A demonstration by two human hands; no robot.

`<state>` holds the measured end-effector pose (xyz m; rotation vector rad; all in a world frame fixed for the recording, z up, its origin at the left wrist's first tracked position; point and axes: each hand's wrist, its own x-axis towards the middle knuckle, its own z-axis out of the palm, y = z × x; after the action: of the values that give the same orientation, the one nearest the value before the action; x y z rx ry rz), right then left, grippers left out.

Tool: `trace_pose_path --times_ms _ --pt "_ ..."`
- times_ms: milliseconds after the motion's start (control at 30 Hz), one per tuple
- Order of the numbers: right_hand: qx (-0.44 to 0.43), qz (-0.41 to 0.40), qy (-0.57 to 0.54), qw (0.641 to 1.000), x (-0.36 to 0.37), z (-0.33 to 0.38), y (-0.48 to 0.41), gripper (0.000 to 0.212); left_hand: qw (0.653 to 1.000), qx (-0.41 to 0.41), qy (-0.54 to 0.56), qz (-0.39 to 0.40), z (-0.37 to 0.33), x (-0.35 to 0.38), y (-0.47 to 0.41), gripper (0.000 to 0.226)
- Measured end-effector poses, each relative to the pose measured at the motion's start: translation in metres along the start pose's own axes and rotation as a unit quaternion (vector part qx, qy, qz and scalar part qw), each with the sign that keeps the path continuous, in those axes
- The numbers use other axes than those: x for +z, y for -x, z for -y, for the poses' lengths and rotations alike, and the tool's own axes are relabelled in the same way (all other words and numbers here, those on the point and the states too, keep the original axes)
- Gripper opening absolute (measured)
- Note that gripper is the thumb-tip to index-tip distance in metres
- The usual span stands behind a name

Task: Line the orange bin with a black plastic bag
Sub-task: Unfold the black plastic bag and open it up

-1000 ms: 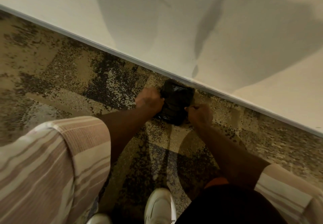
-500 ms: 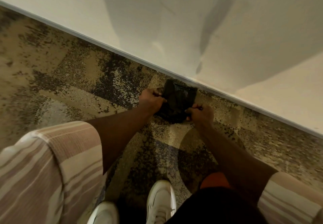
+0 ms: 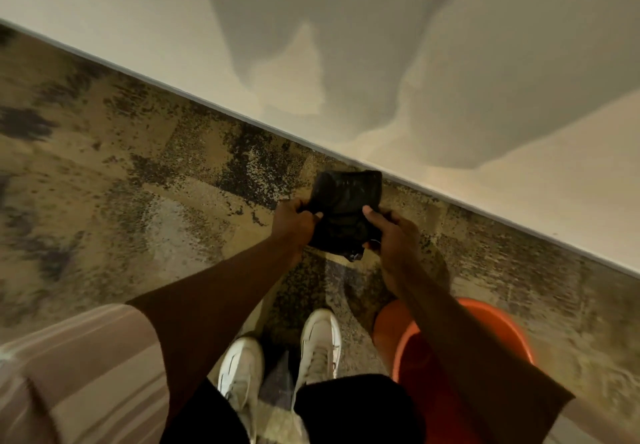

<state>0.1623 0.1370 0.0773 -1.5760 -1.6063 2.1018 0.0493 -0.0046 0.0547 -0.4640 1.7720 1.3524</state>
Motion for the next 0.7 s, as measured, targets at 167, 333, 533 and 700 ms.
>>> trace_pose_path --times_ms 167,333,533,700 --pt "-0.010 0.011 0.007 1.000 -0.001 0.041 0.075 0.009 0.999 -0.029 0.035 -0.001 -0.032 -0.014 0.078 0.026" --pt "-0.036 0.017 -0.002 0.999 0.001 0.096 0.163 0.047 0.993 -0.050 0.102 0.022 -0.074 -0.030 0.162 0.036" --pt "-0.122 -0.115 0.059 0.984 -0.009 0.154 0.238 0.006 0.987 -0.062 0.137 0.056 -0.117 -0.043 0.255 0.041" --pt "-0.204 -0.143 0.225 0.942 -0.017 0.177 0.283 0.033 0.983 -0.065 0.159 0.070 -0.137 -0.054 0.311 0.037"
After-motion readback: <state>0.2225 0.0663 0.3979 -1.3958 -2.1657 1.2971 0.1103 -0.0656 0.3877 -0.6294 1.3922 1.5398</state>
